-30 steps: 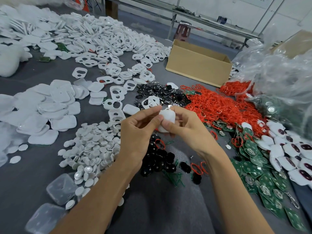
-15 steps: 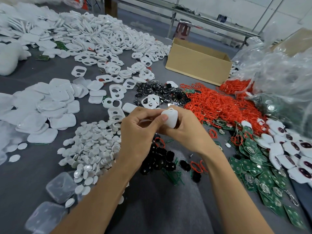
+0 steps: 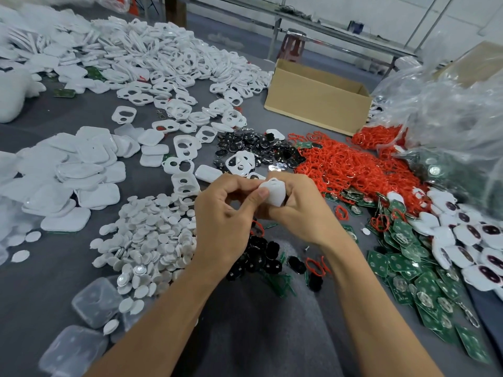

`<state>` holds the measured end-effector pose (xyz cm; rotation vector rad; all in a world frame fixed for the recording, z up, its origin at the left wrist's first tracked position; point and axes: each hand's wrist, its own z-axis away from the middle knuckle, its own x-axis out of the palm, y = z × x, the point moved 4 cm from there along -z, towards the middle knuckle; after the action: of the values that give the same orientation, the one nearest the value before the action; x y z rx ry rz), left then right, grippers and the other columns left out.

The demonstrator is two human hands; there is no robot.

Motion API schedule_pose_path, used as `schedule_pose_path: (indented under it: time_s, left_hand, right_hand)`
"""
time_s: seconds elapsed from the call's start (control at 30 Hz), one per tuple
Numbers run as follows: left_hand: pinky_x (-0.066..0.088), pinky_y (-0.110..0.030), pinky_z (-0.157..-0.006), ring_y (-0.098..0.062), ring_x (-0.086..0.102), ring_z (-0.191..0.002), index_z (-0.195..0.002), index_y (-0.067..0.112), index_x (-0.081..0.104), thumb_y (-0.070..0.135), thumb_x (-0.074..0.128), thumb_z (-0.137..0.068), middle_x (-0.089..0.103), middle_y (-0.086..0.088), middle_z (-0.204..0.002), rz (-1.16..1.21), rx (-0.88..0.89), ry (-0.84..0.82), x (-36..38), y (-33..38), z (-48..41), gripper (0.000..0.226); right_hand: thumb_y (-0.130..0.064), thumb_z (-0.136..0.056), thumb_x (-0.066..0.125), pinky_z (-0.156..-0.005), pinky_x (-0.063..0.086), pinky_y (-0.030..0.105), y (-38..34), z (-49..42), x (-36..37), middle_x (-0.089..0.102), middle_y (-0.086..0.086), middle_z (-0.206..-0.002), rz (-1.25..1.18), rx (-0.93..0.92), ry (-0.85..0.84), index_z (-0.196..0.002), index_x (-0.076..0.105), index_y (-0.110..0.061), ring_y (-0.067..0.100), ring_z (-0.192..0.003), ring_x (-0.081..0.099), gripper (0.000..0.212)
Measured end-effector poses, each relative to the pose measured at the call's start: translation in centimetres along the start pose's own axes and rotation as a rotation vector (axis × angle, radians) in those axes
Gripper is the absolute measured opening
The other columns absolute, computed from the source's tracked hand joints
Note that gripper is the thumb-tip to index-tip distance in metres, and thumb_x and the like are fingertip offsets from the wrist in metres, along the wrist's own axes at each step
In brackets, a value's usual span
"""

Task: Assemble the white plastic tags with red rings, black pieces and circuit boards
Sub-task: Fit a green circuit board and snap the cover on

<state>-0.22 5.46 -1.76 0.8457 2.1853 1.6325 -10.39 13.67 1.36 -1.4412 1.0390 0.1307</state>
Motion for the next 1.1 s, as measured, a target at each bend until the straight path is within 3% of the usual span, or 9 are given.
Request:
schedule_pose_path:
  time_s: [0.13, 0.2, 0.37, 0.43, 0.57, 0.67, 0.8, 0.97, 1.1]
  left_hand:
    - [0.06, -0.043, -0.076, -0.017, 0.072, -0.074, -0.082, 0.026, 0.074, 0.016, 0.078, -0.081, 0.076, 0.005, -0.08, 0.064, -0.111, 0.082, -0.2, -0.7, -0.2, 0.011]
    - [0.06, -0.038, -0.078, -0.012, 0.071, -0.073, -0.079, 0.025, 0.073, 0.016, 0.078, -0.081, 0.075, 0.006, -0.077, 0.112, -0.176, 0.16, -0.6, -1.3, -0.5, 0.011]
    - [0.055, -0.019, -0.075, -0.007, 0.071, -0.081, -0.084, 0.027, 0.075, 0.016, 0.07, -0.089, 0.076, 0.007, -0.083, 0.174, -0.184, 0.071, -0.2, -1.2, -0.4, 0.013]
    - [0.051, -0.012, -0.07, -0.001, 0.069, -0.082, -0.089, 0.03, 0.075, 0.017, 0.066, -0.093, 0.076, 0.012, -0.086, 0.157, -0.171, 0.091, -0.2, -1.1, -0.4, 0.016]
    - [0.055, -0.022, -0.076, -0.001, 0.065, -0.078, -0.098, 0.027, 0.074, 0.007, 0.067, -0.09, 0.072, 0.013, -0.085, 0.189, -0.248, 0.141, -1.0, -1.7, -0.9, 0.022]
    - [0.057, -0.022, -0.073, -0.011, 0.071, -0.074, -0.097, 0.021, 0.075, 0.005, 0.069, -0.088, 0.076, 0.0, -0.085, 0.23, -0.313, 0.066, -0.3, -1.7, -0.7, 0.02]
    - [0.058, -0.039, -0.08, -0.033, 0.073, -0.083, -0.1, 0.012, 0.076, 0.006, 0.069, -0.087, 0.076, -0.013, -0.088, 0.288, -0.353, 0.028, 0.1, -1.9, -0.6, 0.015]
    - [0.055, -0.051, -0.092, -0.041, 0.071, -0.09, -0.109, 0.008, 0.071, 0.003, 0.071, -0.084, 0.075, -0.017, -0.095, 0.289, -0.329, -0.068, 0.5, -1.6, -0.5, 0.025]
    - [0.057, -0.046, -0.089, -0.037, 0.071, -0.094, -0.109, 0.01, 0.071, -0.003, 0.07, -0.084, 0.076, -0.009, -0.098, 0.28, -0.292, -0.044, 0.2, -1.7, -0.7, 0.028]
  right_hand:
    - [-0.008, -0.076, 0.067, -0.056, 0.042, 0.03, 0.1, -0.2, 0.7, 0.061, -0.003, -0.075, 0.1, 0.025, 0.098, -0.095, 0.059, -0.011, 0.009, -0.058, 0.052, 0.021]
    - [-0.011, -0.078, 0.073, -0.056, 0.044, 0.023, -0.2, -0.1, 1.1, 0.063, -0.007, -0.087, 0.097, 0.006, 0.215, -0.106, 0.053, -0.014, 0.008, -0.058, 0.055, 0.035]
    - [-0.005, -0.083, 0.066, -0.064, 0.05, 0.029, -0.4, 0.0, 1.5, 0.067, -0.004, -0.082, 0.066, 0.003, 0.264, -0.105, 0.062, -0.013, 0.01, -0.064, 0.06, 0.024]
    - [0.002, -0.087, 0.06, -0.067, 0.052, 0.031, -0.1, 0.0, 1.5, 0.07, 0.011, -0.085, -0.174, 0.068, 0.217, -0.108, 0.062, -0.007, 0.018, -0.068, 0.062, 0.023]
    - [0.006, -0.091, 0.055, -0.072, 0.053, 0.026, 0.3, -0.1, 1.4, 0.069, 0.014, -0.092, -0.599, 0.178, 0.137, -0.122, 0.053, -0.001, 0.022, -0.082, 0.065, 0.032]
    - [0.008, -0.092, 0.052, -0.06, 0.048, 0.024, 0.5, -0.1, 1.3, 0.067, 0.005, -0.08, -0.644, 0.176, 0.096, -0.123, 0.052, 0.0, 0.018, -0.07, 0.062, 0.032]
    - [0.005, -0.093, 0.052, -0.069, 0.048, 0.038, 0.5, 0.0, 1.0, 0.068, 0.008, -0.083, -0.637, 0.174, 0.078, -0.122, 0.053, 0.002, 0.024, -0.076, 0.061, 0.029]
    - [-0.005, -0.097, 0.051, -0.078, 0.057, 0.043, 1.0, 0.0, 1.2, 0.069, 0.019, -0.092, -0.743, 0.249, 0.191, -0.107, 0.057, 0.005, 0.029, -0.082, 0.063, 0.016]
    - [-0.001, -0.094, 0.054, -0.075, 0.059, 0.039, 1.1, 0.0, 1.2, 0.072, 0.012, -0.082, -0.775, 0.256, 0.234, -0.098, 0.057, 0.0, 0.026, -0.076, 0.067, 0.005]
